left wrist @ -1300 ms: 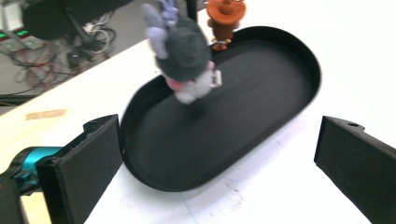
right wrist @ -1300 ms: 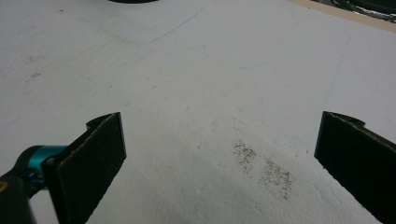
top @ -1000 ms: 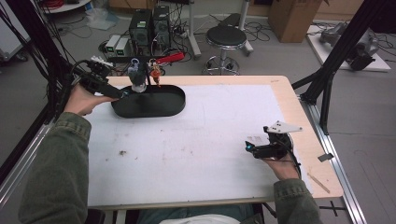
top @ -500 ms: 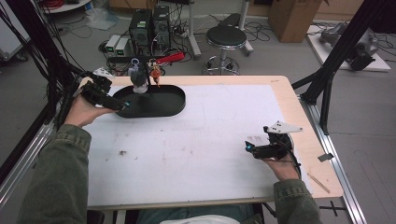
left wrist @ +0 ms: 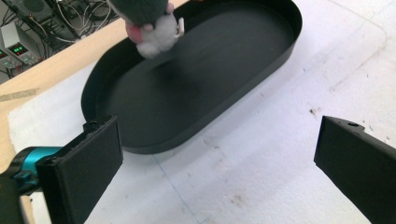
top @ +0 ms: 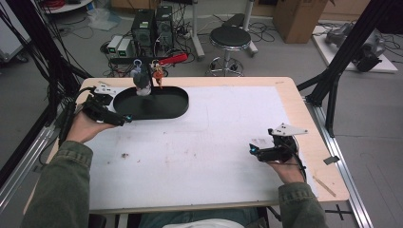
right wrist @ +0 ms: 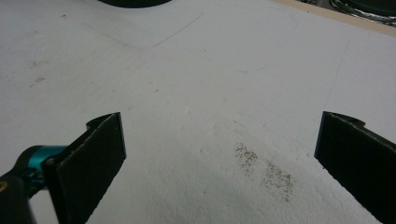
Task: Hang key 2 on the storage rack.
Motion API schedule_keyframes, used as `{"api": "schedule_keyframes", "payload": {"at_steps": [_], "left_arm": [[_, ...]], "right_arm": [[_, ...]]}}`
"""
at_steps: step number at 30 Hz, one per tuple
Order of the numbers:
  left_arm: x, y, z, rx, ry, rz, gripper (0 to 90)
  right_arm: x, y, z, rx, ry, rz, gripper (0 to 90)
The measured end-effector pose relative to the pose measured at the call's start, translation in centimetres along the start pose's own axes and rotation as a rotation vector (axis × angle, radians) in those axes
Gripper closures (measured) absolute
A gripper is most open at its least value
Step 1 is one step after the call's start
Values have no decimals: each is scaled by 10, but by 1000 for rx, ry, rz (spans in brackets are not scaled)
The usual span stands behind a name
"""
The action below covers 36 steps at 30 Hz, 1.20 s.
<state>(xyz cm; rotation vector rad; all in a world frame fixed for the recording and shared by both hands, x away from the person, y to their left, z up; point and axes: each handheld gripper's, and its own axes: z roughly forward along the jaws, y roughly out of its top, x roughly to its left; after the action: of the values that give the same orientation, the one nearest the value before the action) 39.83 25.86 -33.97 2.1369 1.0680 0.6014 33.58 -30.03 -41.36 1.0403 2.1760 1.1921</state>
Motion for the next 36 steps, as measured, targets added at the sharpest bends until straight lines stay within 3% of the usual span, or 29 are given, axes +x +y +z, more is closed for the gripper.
{"api": "schedule_keyframes", "payload": {"at_steps": [20,32,36], "left_arm": [[-13,-49,-1,-39,1,-60,17],[-16,-79,-17,-145,47,-132,17],[-18,-90,-19,-167,50,-130,17]], "right_arm": [[0,0,0,8,-1,5,10],[0,0,1,11,1,8,10],[1,0,1,14,5,7,10]]}}
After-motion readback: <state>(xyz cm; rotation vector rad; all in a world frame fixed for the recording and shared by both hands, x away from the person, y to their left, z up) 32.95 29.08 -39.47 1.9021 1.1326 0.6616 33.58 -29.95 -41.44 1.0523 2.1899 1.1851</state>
